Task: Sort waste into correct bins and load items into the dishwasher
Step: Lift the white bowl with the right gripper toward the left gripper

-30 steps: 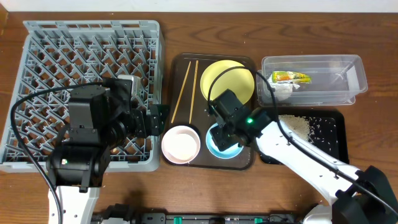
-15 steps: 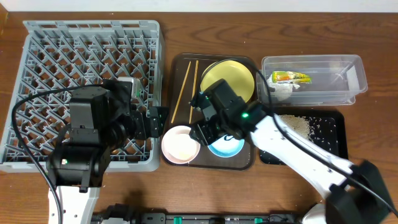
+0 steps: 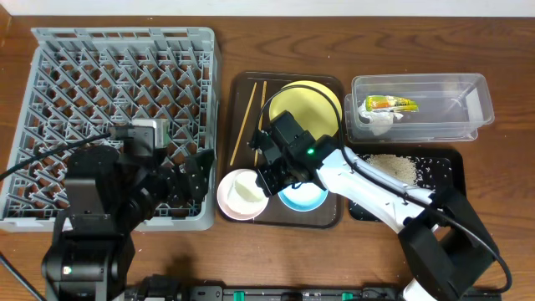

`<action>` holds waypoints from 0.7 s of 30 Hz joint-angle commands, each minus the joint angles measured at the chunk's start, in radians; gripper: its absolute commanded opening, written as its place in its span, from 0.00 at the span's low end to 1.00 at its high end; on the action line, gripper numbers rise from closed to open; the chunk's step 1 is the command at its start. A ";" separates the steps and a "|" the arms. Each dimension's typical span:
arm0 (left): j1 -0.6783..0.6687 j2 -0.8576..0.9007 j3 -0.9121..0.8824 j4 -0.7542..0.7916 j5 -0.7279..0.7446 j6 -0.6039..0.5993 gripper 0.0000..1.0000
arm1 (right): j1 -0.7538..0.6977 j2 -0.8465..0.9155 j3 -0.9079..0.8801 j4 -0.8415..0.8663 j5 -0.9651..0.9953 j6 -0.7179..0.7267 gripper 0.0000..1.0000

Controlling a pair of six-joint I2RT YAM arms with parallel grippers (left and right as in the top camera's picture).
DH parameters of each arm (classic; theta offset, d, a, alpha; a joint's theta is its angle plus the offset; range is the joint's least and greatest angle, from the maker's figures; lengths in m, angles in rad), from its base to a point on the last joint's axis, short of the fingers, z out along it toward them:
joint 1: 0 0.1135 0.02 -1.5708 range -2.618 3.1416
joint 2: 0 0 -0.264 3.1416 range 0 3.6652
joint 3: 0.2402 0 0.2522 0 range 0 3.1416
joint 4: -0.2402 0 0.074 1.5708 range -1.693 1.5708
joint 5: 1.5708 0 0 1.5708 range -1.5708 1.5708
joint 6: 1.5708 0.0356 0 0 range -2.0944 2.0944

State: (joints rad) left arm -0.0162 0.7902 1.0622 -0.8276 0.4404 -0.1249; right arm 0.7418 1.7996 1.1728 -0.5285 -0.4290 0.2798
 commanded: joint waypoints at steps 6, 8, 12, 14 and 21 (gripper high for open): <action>0.022 0.095 0.023 -0.026 0.147 -0.099 0.96 | -0.157 -0.125 0.085 -0.043 -0.144 -0.039 0.01; 0.022 0.139 0.023 -0.015 0.230 -0.108 0.96 | -0.218 -0.168 0.098 -0.039 -0.235 -0.068 0.01; 0.022 0.247 0.023 0.080 0.547 -0.124 0.93 | -0.327 -0.242 0.107 -0.032 -0.456 -0.135 0.01; 0.022 0.294 0.023 0.150 0.725 -0.124 0.91 | -0.365 -0.265 0.107 -0.027 -0.558 -0.164 0.01; 0.021 0.380 0.023 0.266 1.077 -0.124 0.89 | -0.395 -0.281 0.107 0.092 -0.767 -0.106 0.01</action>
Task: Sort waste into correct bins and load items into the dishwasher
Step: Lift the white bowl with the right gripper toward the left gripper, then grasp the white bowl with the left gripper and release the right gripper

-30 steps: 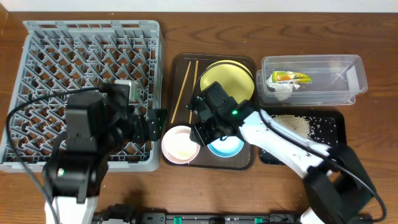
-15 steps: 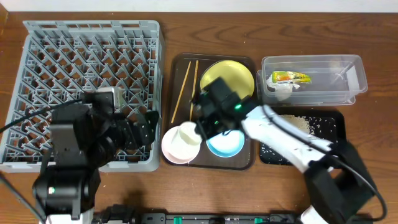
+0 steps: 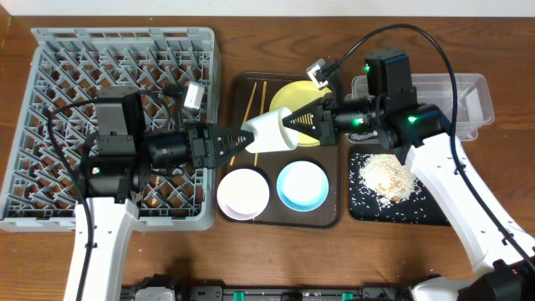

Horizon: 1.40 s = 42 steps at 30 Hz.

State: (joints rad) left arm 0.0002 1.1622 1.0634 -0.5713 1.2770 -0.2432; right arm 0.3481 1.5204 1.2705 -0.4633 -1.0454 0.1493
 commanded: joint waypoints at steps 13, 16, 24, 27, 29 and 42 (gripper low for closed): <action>0.003 0.005 0.021 0.009 0.286 -0.006 0.88 | 0.046 -0.002 0.010 0.214 -0.187 0.143 0.01; 0.003 0.005 0.021 0.013 0.276 -0.003 0.89 | 0.076 -0.002 0.010 0.222 -0.191 0.143 0.01; 0.003 0.005 0.021 0.005 0.286 -0.003 0.89 | 0.022 -0.002 0.010 0.306 -0.288 0.199 0.01; 0.003 0.005 0.021 0.005 0.286 -0.002 0.89 | -0.011 -0.002 0.010 0.318 -0.299 0.232 0.01; 0.003 0.005 0.021 0.006 0.285 -0.002 0.90 | -0.016 -0.002 0.010 0.318 -0.319 0.232 0.01; 0.003 0.005 0.021 0.022 0.283 -0.003 0.90 | 0.035 -0.002 0.010 0.321 -0.354 0.228 0.01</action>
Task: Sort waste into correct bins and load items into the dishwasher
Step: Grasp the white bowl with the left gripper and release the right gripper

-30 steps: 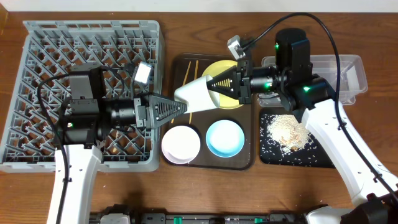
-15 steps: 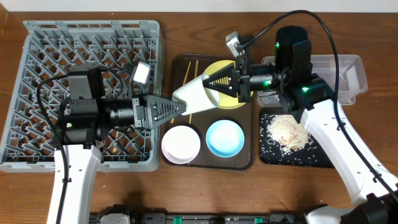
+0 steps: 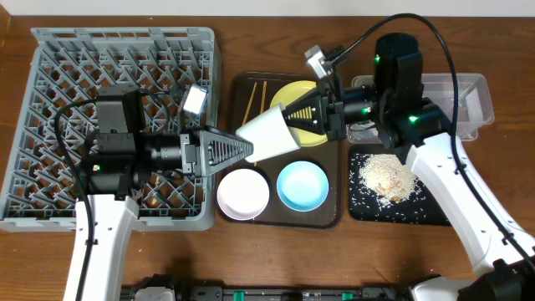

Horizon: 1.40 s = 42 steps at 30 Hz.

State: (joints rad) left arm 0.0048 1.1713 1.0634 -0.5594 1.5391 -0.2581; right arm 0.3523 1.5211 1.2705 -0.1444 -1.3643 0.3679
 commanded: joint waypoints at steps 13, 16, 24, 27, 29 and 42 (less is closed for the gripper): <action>-0.007 -0.005 0.021 0.012 0.032 -0.011 0.84 | 0.079 0.005 0.009 0.000 0.138 0.009 0.01; -0.032 -0.005 0.021 0.012 0.032 -0.010 0.84 | 0.081 0.005 0.009 -0.001 0.149 0.009 0.01; -0.052 -0.004 0.021 0.028 0.031 -0.010 0.75 | 0.080 0.005 0.009 -0.001 0.149 0.009 0.01; -0.052 -0.004 0.021 0.053 0.030 -0.010 0.73 | 0.080 0.005 0.009 -0.002 0.148 0.010 0.01; -0.052 -0.004 0.021 0.074 0.026 -0.010 0.73 | 0.080 0.005 0.009 -0.005 0.148 0.010 0.01; -0.032 -0.005 0.022 0.116 0.017 -0.011 0.78 | 0.080 0.005 0.009 -0.006 0.140 0.010 0.01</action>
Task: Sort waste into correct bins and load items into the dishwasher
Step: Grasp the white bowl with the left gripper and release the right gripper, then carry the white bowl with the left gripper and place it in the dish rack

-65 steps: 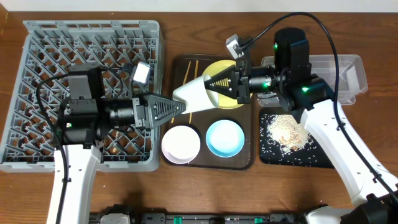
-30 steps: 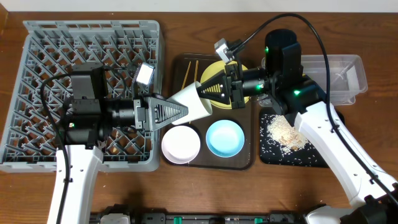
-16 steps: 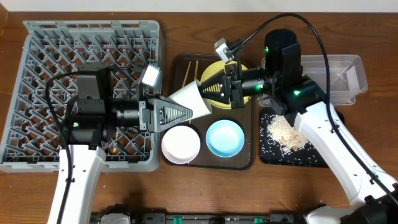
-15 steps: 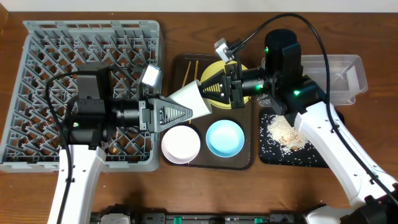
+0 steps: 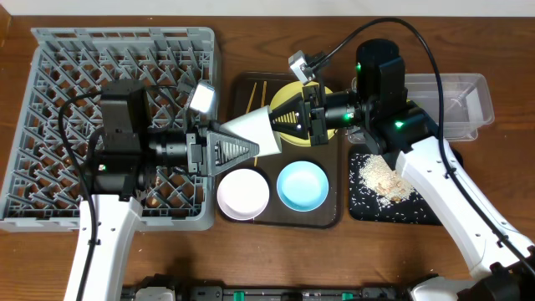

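A white cup (image 5: 251, 130) hangs on its side over the left part of the brown tray (image 5: 334, 219). My right gripper (image 5: 288, 121) is shut on its right end. My left gripper (image 5: 242, 152) reaches in from the left, its fingers (image 5: 230, 155) lying along the cup's near side; whether they have closed on it cannot be made out. Beneath them a white bowl (image 5: 243, 194) and a blue bowl (image 5: 302, 186) sit on the tray. The grey dish rack (image 5: 58, 92) fills the left of the table.
A yellow plate (image 5: 294, 90) and chopsticks (image 5: 251, 100) lie at the back of the tray, partly under my right gripper. A clear bin (image 5: 456, 92) stands at the back right. In front of it is a black tray (image 5: 435, 213) with spilled rice (image 5: 386, 177).
The cup and my right gripper have shifted left. My left gripper now lies along the cup instead of stopping short of its rim.
At first the cup lay in the white bowl with my right gripper beside it and my left arm folded over the rack. Then my right gripper held the cup over the tray with my left reaching toward it. The two have since closed in on the cup.
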`<action>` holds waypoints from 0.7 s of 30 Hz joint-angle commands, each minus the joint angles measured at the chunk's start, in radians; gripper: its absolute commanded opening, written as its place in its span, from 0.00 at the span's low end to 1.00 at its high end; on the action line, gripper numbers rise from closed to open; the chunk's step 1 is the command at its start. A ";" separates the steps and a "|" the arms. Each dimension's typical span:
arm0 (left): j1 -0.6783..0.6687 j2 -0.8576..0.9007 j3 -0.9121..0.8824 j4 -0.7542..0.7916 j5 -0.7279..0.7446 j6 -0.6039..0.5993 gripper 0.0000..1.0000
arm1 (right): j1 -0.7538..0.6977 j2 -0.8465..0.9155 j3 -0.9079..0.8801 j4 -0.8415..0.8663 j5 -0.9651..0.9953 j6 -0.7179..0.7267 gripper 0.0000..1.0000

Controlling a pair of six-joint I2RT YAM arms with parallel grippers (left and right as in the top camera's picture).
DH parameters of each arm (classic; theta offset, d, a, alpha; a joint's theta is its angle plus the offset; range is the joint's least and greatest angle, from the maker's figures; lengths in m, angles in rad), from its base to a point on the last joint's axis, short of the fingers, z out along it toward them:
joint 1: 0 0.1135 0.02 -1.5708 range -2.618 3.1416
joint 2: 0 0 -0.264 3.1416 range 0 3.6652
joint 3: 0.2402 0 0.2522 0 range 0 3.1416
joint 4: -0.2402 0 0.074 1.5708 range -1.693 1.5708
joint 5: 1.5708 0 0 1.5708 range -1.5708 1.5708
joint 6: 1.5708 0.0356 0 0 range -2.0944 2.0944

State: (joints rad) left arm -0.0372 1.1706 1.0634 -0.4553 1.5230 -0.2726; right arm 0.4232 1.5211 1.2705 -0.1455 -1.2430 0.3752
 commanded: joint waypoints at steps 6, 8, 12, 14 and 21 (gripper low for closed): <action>0.034 -0.004 0.022 0.013 0.041 -0.012 0.79 | 0.009 0.005 0.009 -0.005 0.019 0.002 0.01; 0.034 -0.004 0.022 0.013 0.049 -0.021 0.79 | 0.008 0.005 0.009 -0.004 0.020 0.002 0.01; 0.034 -0.004 0.022 0.013 0.048 -0.026 0.79 | 0.002 0.005 0.009 -0.004 0.019 0.002 0.01; 0.034 -0.003 0.022 0.013 0.048 -0.026 0.77 | 0.002 0.005 0.009 -0.004 0.019 0.002 0.01; 0.034 -0.004 0.022 0.013 0.047 -0.036 0.65 | 0.002 0.005 0.009 0.000 0.019 0.002 0.07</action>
State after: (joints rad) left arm -0.0074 1.1706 1.0634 -0.4450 1.5433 -0.2955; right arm 0.4229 1.5211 1.2705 -0.1452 -1.2411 0.3809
